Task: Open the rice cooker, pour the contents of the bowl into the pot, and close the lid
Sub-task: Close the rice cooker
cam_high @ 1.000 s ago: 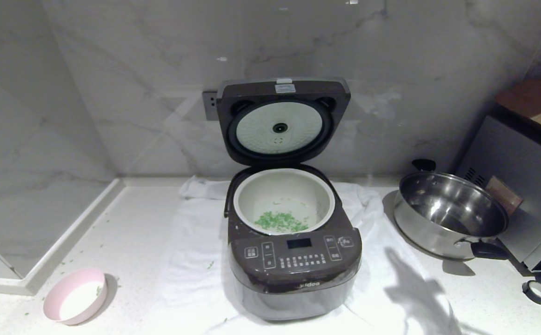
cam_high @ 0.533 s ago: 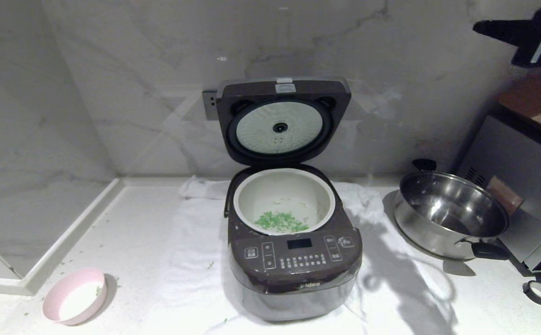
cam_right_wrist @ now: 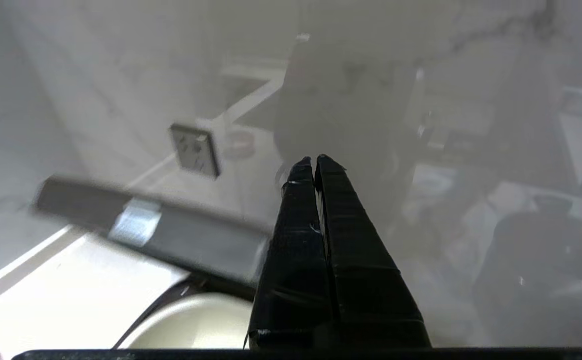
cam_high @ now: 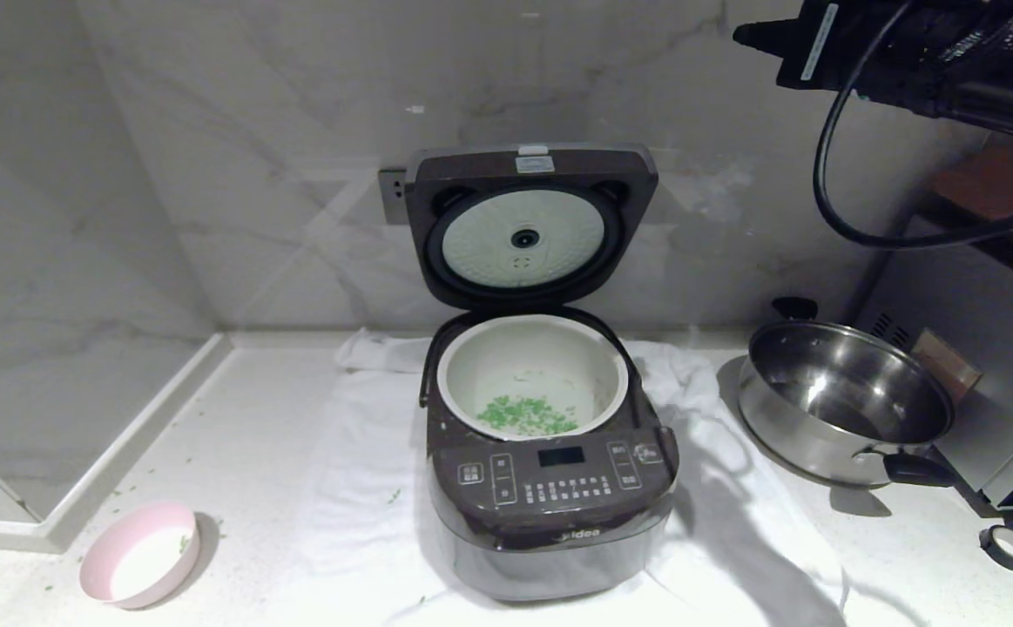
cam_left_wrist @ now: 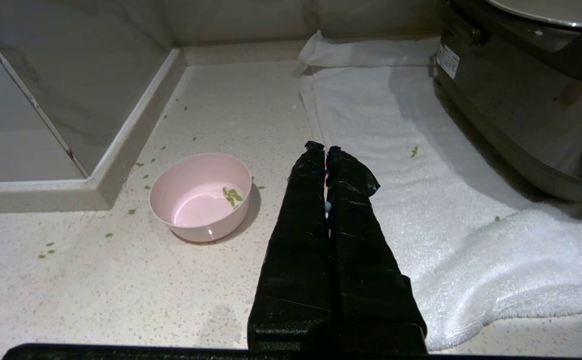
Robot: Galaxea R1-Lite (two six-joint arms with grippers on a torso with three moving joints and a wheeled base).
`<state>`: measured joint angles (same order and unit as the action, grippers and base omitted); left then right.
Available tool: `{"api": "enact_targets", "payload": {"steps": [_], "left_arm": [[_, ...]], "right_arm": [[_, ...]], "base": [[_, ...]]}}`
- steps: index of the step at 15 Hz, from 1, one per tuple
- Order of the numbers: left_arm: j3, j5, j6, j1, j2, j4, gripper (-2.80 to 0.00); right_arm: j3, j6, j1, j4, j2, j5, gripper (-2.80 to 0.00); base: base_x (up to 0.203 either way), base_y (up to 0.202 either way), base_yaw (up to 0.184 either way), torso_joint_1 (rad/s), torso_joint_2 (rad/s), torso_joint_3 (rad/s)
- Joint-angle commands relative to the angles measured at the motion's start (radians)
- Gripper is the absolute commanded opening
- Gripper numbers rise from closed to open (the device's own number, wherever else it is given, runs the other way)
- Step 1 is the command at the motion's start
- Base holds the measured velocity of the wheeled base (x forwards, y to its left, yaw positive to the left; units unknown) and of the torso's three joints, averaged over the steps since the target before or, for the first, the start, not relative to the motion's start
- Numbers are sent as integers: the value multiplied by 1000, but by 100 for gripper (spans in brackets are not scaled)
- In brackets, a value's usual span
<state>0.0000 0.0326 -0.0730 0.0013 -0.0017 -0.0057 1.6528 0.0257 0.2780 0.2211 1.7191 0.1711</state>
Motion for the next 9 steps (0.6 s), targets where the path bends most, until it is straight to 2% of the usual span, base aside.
{"api": "enact_targets", "payload": {"steps": [1,4,9], "left_arm": [[2,0,-1,0,-1,0,-280],[2,0,-1,0,-1,0,-280],[2,-6,2,0,-1,-1,-280]], "right_arm": [[120,-1,-4,3,129,1,-280],[231,20,13,-11,237,1,-280],[303,108,77,-51,341,2,-280]], "base": [[0,0,0,0,0,0],[0,0,0,0,0,0],[0,0,0,0,0,0]]}}
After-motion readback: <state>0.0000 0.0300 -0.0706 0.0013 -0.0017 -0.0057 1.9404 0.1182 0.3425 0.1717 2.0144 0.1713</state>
